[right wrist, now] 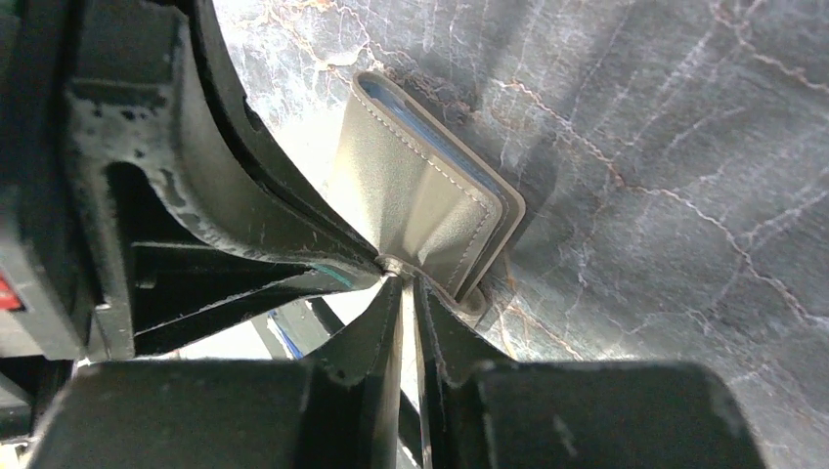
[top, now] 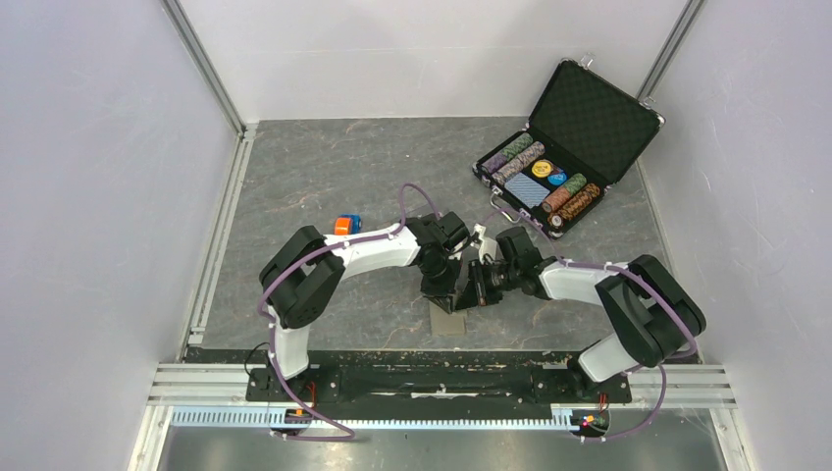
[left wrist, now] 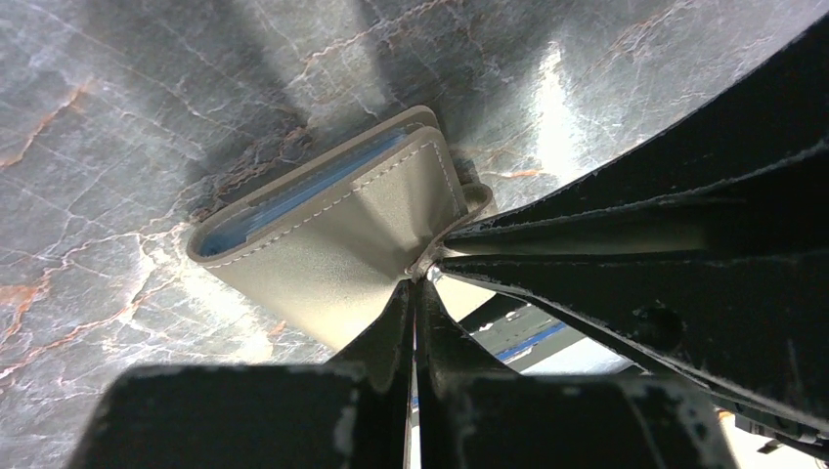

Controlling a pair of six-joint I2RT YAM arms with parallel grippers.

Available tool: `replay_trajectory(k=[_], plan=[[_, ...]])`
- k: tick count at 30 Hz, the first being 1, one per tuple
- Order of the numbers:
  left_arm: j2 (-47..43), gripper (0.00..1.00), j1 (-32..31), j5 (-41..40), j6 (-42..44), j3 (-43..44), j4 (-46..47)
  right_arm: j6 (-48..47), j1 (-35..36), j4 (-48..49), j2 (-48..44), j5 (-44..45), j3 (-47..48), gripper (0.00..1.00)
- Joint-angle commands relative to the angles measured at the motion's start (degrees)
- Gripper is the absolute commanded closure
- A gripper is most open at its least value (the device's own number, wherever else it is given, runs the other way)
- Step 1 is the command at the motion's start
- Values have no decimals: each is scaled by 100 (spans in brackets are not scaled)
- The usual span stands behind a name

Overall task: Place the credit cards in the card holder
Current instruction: Close the card holder at the center of the board.

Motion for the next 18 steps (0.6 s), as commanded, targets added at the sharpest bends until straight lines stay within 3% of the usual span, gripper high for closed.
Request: replay_trajectory(k=[1,10,18], plan=[[354,98,-27,-655,385,44,-202,-329,238,-304,305,522,100,89],[775,98,-27,-787,447,-128,-181,-713,436,-1319,683,1362,259,90],[973,98,-26,-938,460,-359,-196,-699,538,-1417,763,1500,219,90]])
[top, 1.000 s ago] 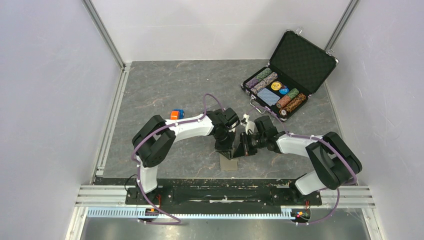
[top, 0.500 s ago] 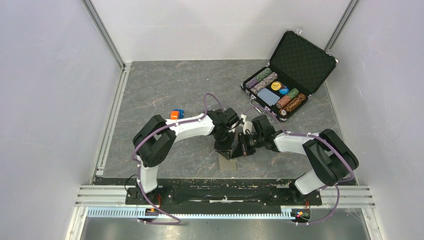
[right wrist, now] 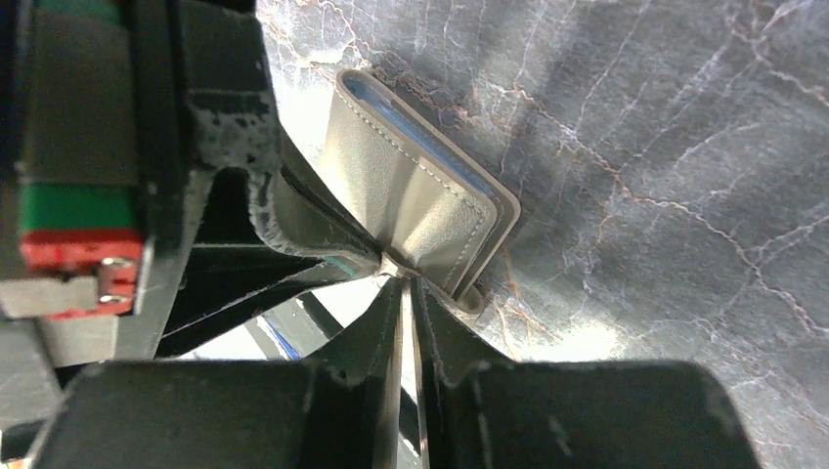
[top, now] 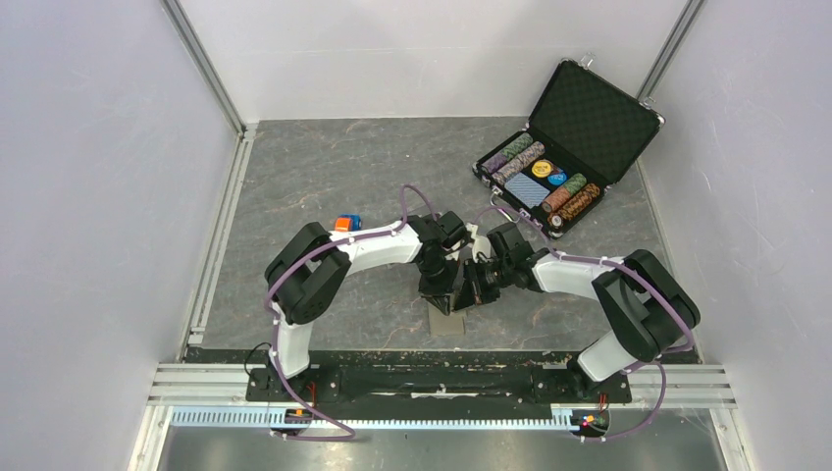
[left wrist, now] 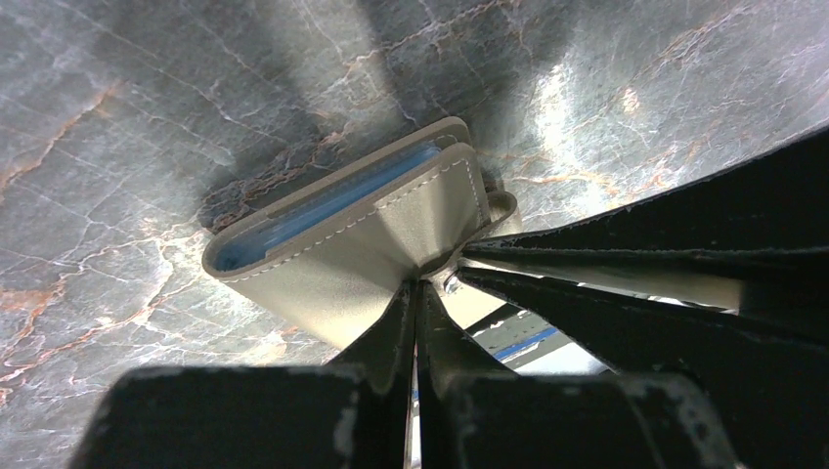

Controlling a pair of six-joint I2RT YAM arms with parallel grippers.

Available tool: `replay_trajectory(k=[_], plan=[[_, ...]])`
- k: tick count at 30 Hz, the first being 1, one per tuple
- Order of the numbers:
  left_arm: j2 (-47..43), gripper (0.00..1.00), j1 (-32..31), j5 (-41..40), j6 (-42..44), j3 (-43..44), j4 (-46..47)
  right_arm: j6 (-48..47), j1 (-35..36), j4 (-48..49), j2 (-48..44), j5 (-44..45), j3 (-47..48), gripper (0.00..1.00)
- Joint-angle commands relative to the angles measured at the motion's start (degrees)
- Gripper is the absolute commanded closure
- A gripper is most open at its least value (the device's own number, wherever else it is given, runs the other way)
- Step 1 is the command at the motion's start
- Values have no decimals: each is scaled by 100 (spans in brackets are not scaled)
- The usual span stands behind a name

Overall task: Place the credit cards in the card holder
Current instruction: Close the card holder at the center of the board.

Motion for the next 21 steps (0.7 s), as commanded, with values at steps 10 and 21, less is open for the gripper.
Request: replay_trajectory(k=[10,21], plan=[[-1,98,-136,-596,429,39,308,-267,242,-225,-503,789,-53,86],[-448,98,-132,-463,314,441,183,-11,51,-69,-1008,611,-68,84]])
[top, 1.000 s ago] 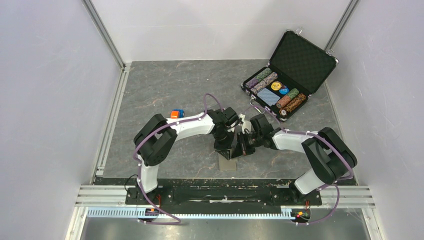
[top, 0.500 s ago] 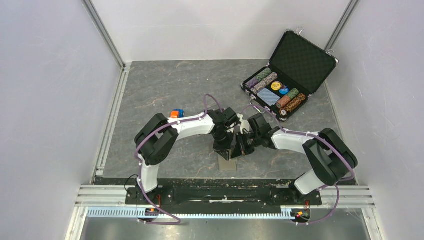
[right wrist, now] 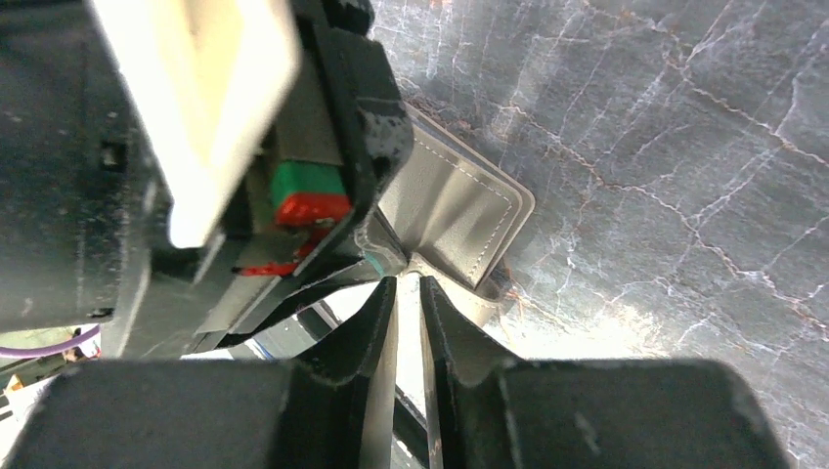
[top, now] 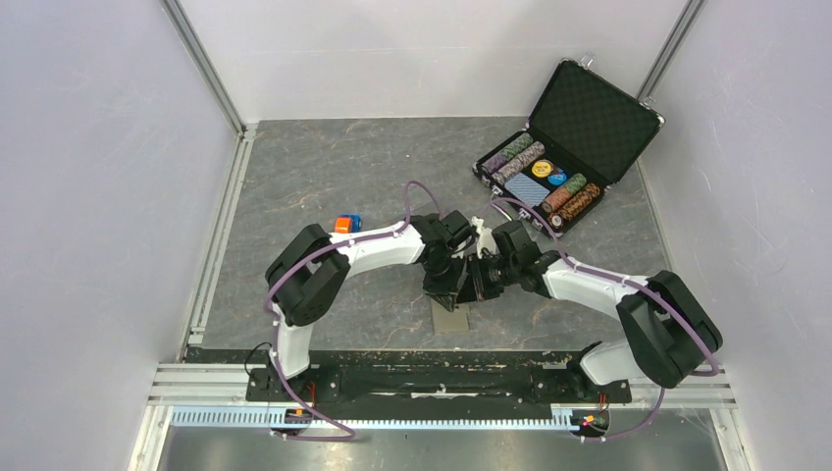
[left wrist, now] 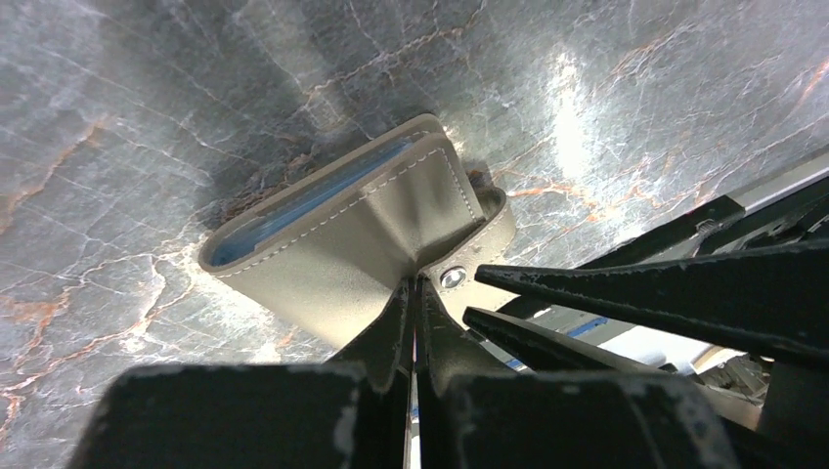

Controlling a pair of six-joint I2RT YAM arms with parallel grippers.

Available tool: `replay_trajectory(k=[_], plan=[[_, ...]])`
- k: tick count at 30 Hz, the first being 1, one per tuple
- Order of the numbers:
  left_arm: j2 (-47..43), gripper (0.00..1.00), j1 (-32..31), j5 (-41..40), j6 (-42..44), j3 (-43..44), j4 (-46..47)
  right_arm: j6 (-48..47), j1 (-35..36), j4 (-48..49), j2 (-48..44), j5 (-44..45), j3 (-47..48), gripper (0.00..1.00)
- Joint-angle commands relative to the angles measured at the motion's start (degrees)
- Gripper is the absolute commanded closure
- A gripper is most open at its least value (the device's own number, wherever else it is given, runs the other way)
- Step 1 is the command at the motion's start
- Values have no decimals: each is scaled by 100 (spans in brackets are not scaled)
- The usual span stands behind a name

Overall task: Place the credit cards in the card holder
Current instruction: Close the card holder at the center of the board.

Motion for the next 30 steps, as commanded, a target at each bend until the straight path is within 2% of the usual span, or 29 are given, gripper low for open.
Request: replay_trajectory(k=[1,17,18,20,23,26,30], plan=[[-391,98,-18,-256,245,290,93,37,-39,150,-95,16,-31,84],[-522,98,-11,-324,211,218,-16,36,-60,183,-67,25,-65,83],[-506,93,-10,-294,196,209,11,41,-62,184,-89,62,-74,83],[-510,71,-4,-228,127,149,105,41,-73,149,-130,131,-84,83],[-610,56,55,-35,-39,-77,432,11,-79,8,-136,227,-103,84],[-730,55,155,271,-200,-394,869,10,-102,4,-182,258,-175,84],[-724,60,237,655,-410,-675,1384,9,-109,0,-189,278,-216,85]])
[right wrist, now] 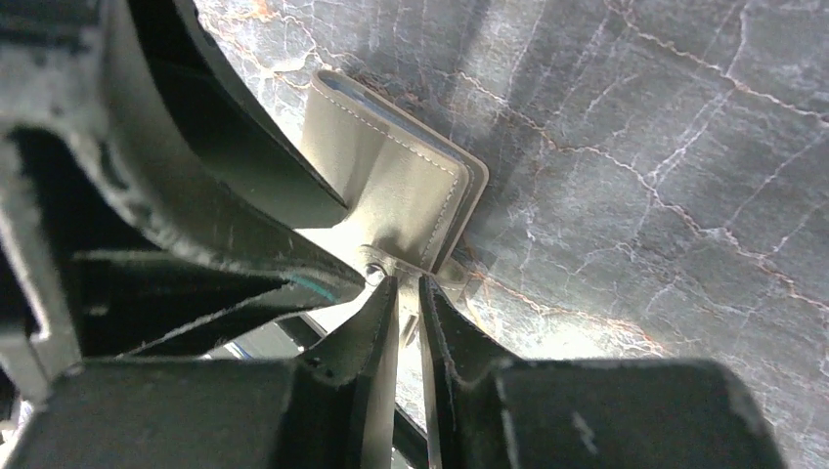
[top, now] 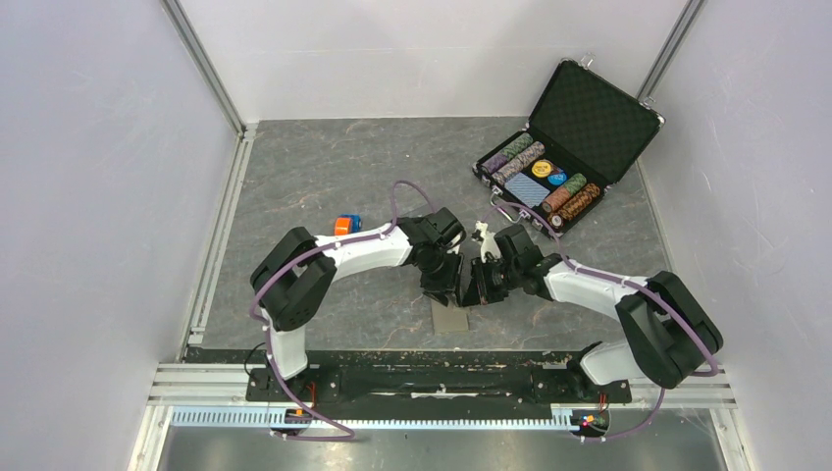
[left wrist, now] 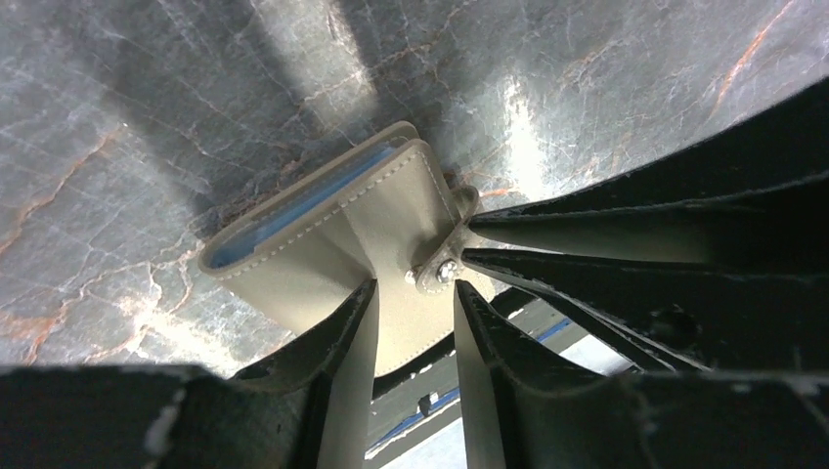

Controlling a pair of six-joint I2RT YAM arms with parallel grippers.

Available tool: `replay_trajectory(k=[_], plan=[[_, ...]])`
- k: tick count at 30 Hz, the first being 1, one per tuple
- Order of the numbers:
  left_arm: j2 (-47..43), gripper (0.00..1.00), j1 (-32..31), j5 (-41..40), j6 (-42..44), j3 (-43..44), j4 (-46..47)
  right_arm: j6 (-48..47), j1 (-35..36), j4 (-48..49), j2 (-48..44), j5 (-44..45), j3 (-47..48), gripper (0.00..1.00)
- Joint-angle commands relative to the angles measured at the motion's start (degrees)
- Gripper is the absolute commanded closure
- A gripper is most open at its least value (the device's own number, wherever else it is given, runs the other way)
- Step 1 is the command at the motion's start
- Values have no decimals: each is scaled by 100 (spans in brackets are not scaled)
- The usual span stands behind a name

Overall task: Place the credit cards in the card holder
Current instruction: Close the card holder at the center of the board.

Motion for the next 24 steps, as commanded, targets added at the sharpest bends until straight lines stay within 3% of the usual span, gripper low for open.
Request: replay_trajectory(k=[1,12,15,19,24], plan=[[-210,61,94,562,-330,-230,785,-37,-27,50,-145,73,-53,85],[106,75,93,880,-322,-213,958,-58,-37,82,-41,21,-124,86],[104,75,93,832,-309,-206,912,-65,-35,93,-33,12,-98,86],[151,65,93,638,-195,-145,658,-41,-38,137,-20,-31,-104,86],[251,73,85,713,-154,-134,668,-22,-39,165,-26,-53,-124,86]])
